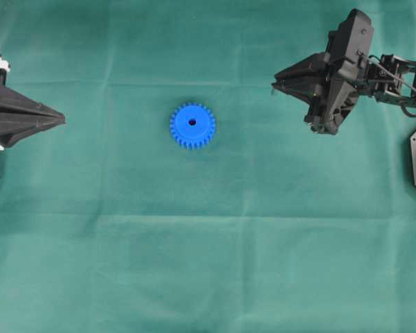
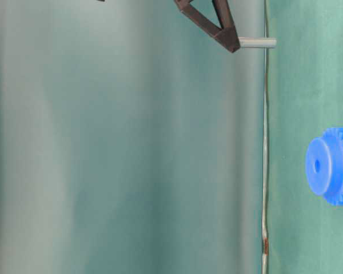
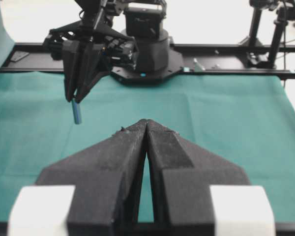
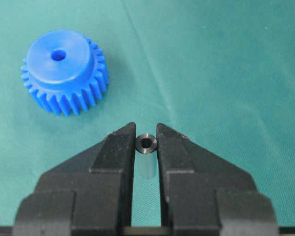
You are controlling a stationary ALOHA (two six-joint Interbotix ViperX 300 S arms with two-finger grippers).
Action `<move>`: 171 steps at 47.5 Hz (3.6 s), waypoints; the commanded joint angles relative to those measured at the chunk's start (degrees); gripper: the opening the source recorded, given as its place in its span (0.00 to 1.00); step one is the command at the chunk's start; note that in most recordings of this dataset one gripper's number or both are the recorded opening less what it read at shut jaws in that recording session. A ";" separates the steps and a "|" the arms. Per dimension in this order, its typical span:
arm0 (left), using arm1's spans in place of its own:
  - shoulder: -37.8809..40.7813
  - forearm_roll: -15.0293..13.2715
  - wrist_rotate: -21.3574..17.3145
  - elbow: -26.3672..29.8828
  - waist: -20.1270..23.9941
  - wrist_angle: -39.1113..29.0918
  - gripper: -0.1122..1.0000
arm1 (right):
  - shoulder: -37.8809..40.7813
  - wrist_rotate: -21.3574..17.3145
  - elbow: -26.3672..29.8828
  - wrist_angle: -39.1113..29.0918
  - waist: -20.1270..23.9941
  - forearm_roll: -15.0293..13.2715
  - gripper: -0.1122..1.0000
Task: Insert the shaft placed at a random location into the center hole of the medium gear at another random location.
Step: 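Lift the shaft and carry it left toward the blue gear, then align the shaft over the gear's center hole and lower it in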
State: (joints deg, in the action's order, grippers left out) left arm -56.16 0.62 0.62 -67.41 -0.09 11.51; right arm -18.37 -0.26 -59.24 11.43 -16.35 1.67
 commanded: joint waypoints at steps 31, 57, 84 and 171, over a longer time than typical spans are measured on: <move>0.35 0.18 0.09 1.41 0.00 0.26 0.10 | 9.84 0.26 10.46 2.29 3.87 -0.09 0.21; 0.26 0.18 0.00 1.41 0.00 0.26 0.10 | 20.39 0.35 23.55 2.02 8.88 -0.18 0.21; 0.26 0.18 -0.18 1.41 0.09 0.26 0.10 | 22.50 0.26 24.26 2.37 8.96 0.00 0.21; 0.70 0.18 -0.09 1.32 0.00 0.18 0.10 | 30.94 0.00 24.43 7.12 9.49 0.79 0.21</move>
State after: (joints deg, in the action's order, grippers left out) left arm -55.99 0.62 0.62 -67.41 -0.09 11.43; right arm 13.45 -0.26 -36.04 17.67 -6.94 2.29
